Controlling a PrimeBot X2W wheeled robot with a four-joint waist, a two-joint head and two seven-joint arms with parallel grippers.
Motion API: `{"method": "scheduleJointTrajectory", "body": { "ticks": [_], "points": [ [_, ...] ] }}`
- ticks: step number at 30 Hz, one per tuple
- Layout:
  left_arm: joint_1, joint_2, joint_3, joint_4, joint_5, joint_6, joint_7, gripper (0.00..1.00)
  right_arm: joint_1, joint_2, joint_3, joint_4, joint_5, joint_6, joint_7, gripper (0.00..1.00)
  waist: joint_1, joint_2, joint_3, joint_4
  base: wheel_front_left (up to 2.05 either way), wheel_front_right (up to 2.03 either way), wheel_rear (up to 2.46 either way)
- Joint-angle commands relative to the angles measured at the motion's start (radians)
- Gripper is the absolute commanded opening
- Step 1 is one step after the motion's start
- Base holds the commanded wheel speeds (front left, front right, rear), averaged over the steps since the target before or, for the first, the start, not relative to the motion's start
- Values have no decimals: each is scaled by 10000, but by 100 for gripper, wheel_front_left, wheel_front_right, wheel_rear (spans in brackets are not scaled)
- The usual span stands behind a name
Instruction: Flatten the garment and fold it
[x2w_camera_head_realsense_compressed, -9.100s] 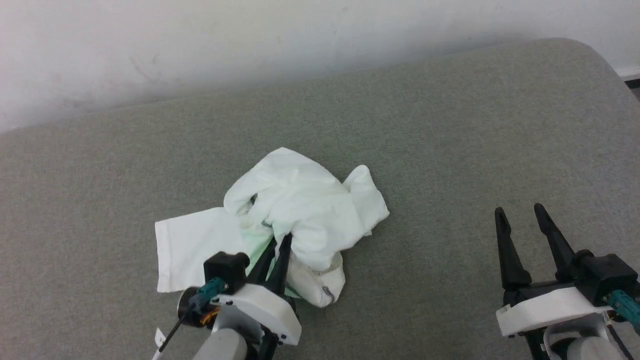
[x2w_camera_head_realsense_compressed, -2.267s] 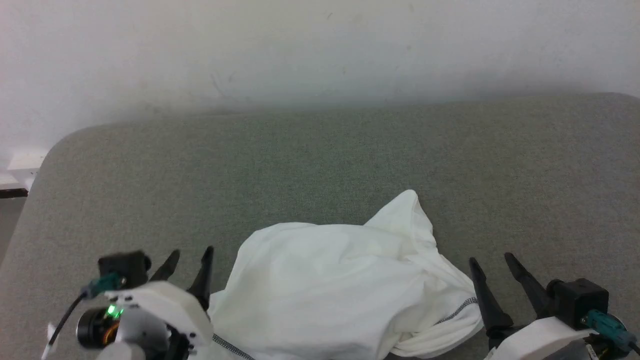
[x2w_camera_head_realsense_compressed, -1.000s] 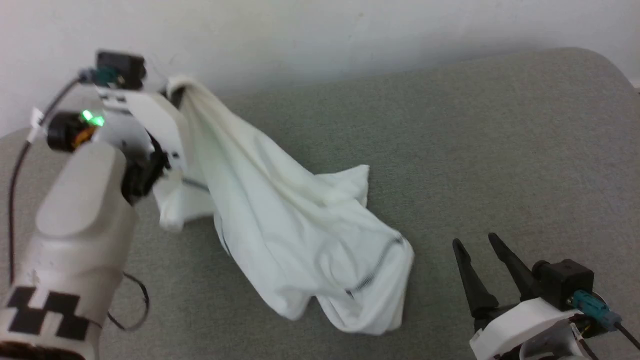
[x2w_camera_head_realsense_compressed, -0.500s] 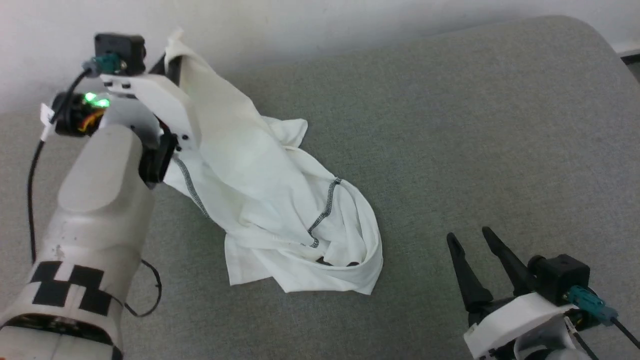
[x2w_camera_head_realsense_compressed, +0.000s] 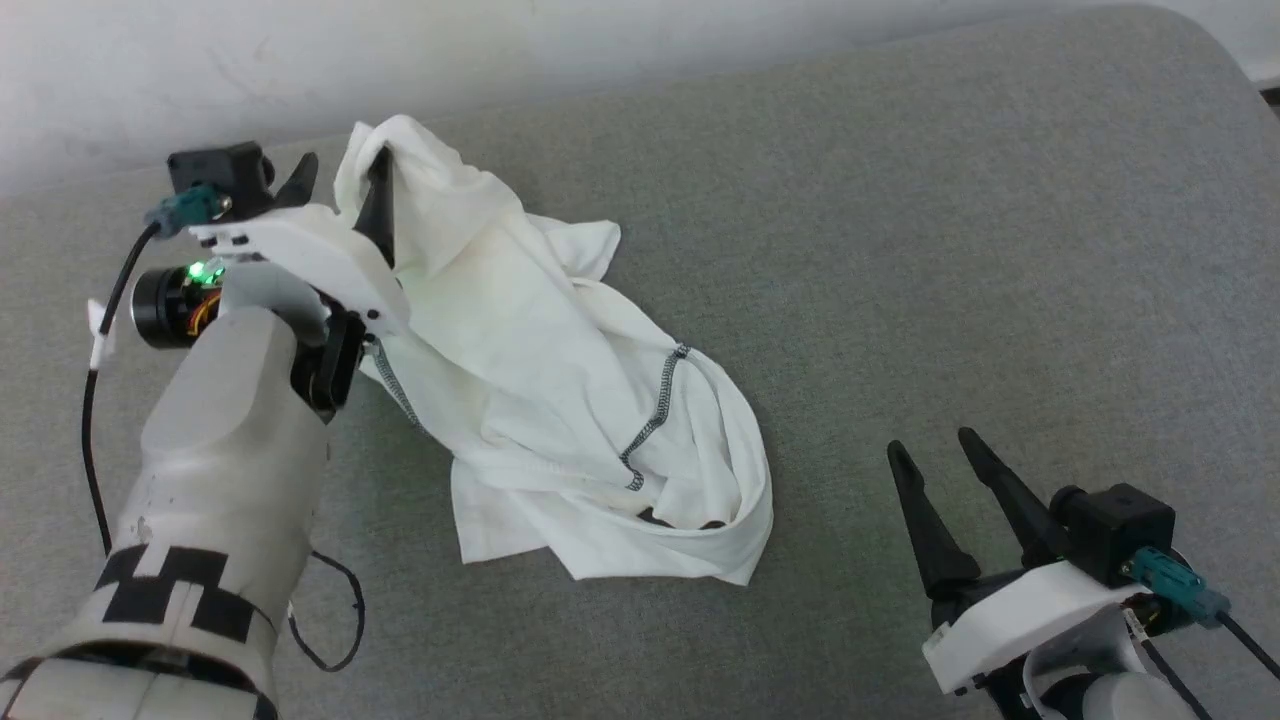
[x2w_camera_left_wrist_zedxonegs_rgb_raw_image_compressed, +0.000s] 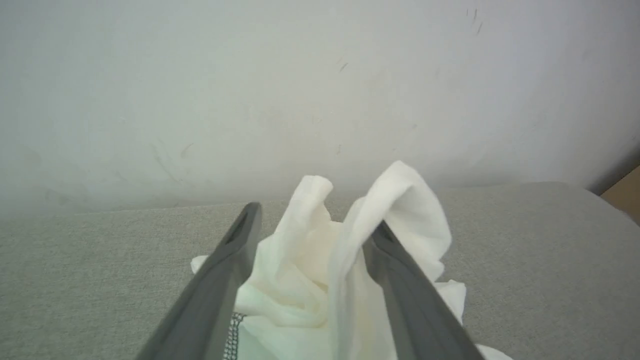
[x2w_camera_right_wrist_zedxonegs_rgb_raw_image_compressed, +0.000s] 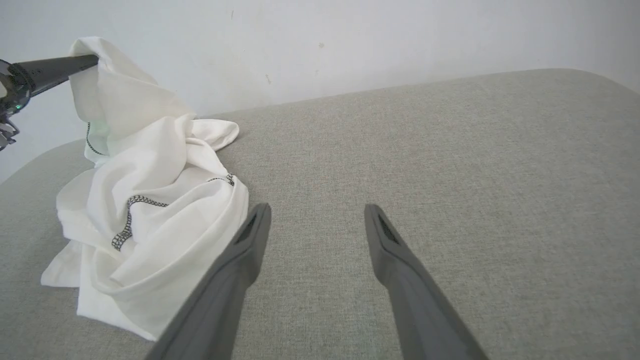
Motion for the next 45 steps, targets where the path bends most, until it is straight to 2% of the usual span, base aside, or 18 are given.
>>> {"method": "scheduleJointTrajectory", "body": {
  "ticks": [1, 7, 11, 16, 21, 29, 35, 38, 40, 45],
  "points": [
    [328, -17, 176, -155, -168, -108, -322, 100, 21, 24, -33, 11, -19, -7, -9, 100, 0, 0, -325, 259, 0, 0, 0],
    [1764, -34, 822, -1446, -498, 40, -621, 100, 325, 24, -157, -45, -91, -7, 153, 100, 0, 0, -1020, 732, 0, 0, 0],
    [3048, 18, 913, -2307, -629, 165, -558, 100, 573, 24, -228, -143, -95, -7, 314, 100, 0, 0, -1362, 1014, 0, 0, 0],
    [4146, 105, 588, -3137, -883, 133, 1153, 100, 749, 24, -195, -330, -142, -7, 494, 100, 0, 0, -1482, 1180, 0, 0, 0],
    [4290, 285, 239, -3707, -963, 178, 2747, 100, 668, 24, -20, -521, -190, -7, 608, 100, 0, 0, -1202, 1031, 0, 0, 0],
    [3169, 556, 195, -3085, -1025, 361, 3906, 100, 385, 24, 113, -513, -113, -7, 553, 100, 0, 0, -374, 352, 0, 0, 0],
    [2368, 527, -10, -1964, -979, 276, 4485, 100, 197, 24, 238, -335, 30, -7, 405, 100, 0, 0, 95, 34, 0, 0, 0],
    [2182, 419, -292, -1305, -934, 86, 5077, 100, 88, 24, 303, -242, 59, -7, 345, 100, 0, 0, 210, -33, 0, 0, 0],
    [2143, 320, -445, -1000, -949, -54, 5391, 0, 33, 24, 286, -173, 72, -7, 306, 100, 0, 0, 240, -38, 0, 0, 0],
    [2158, 229, -618, -731, -942, -232, 5331, 0, 15, 24, 201, -42, 95, -7, 263, 100, 0, 0, 220, 91, 0, 0, 0]
  ]
}}
